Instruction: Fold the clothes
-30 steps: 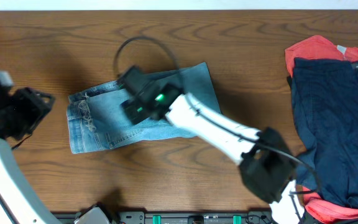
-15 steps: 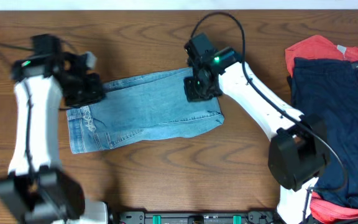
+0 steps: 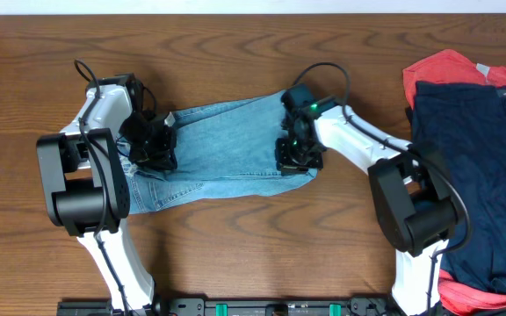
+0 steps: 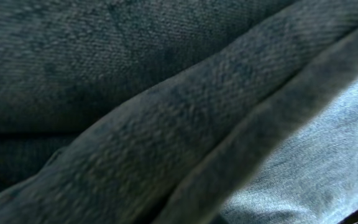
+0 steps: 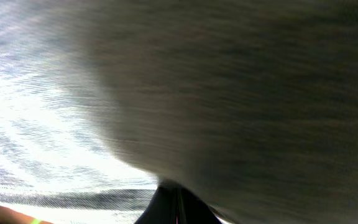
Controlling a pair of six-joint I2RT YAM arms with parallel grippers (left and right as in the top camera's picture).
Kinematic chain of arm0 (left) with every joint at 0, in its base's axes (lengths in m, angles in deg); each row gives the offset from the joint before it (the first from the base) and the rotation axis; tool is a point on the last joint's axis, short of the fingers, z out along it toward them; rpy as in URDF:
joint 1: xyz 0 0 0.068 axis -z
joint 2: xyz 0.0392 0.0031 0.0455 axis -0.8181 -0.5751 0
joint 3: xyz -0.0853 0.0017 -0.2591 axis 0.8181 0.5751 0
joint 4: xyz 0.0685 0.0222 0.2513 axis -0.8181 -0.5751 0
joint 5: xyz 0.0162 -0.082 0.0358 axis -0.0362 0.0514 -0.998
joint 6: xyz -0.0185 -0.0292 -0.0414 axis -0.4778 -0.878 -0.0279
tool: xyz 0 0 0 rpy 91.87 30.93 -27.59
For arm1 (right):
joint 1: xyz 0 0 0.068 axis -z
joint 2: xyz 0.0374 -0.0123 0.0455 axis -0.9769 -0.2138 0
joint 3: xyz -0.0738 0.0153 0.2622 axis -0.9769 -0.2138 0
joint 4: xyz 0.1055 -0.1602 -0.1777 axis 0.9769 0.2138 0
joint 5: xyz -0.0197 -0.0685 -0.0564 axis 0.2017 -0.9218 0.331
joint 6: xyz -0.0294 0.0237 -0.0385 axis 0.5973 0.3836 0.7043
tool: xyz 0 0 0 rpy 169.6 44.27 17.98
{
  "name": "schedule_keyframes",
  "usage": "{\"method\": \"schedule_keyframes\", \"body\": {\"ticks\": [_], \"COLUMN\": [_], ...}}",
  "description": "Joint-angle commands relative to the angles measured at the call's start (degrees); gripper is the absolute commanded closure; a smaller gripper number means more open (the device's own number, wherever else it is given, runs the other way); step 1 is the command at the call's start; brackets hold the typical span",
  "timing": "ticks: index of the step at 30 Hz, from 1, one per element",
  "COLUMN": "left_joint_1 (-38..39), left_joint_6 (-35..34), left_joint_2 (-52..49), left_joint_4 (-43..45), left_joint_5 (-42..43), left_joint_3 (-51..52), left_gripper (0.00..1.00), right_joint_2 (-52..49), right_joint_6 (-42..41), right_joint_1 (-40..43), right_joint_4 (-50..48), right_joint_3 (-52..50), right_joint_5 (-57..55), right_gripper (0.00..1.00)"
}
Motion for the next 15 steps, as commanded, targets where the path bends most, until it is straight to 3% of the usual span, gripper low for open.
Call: {"method": "schedule_keyframes", "body": {"ticks": [1,7,11,15], "left_joint_1": [0.1,0.1,0.1,0.1], "left_joint_6": [-0.9,-1.8,-2.0,-2.0], "left_joint_2": [-0.8,4.3,11.3,19.0], "left_joint_4": [1.8,-1.3,-4.9,-6.4], "left_joint_5": [-0.7,2.4,3.5,3.5], "left_joint_3": [0.1,-3.1,-5.7,-5.7], "left_gripper": [0.92,0.91,0.83,0.71], "right_joint_2": [-1.0,4.7,13.2,19.7], "right_joint_6": [-2.2,5.7,12.7,12.6], "right_joint_1": [5.2,11.3,11.6,9.9], "right_joint_4": [2.9,5.2,4.2,1.5], "right_joint_3": [-2.8,-1.9,-1.6,-1.6], "right_joint_5": [-9.0,-7.8,-2.1,0.7], "right_gripper": [0.99,0.99,0.95,0.93]}}
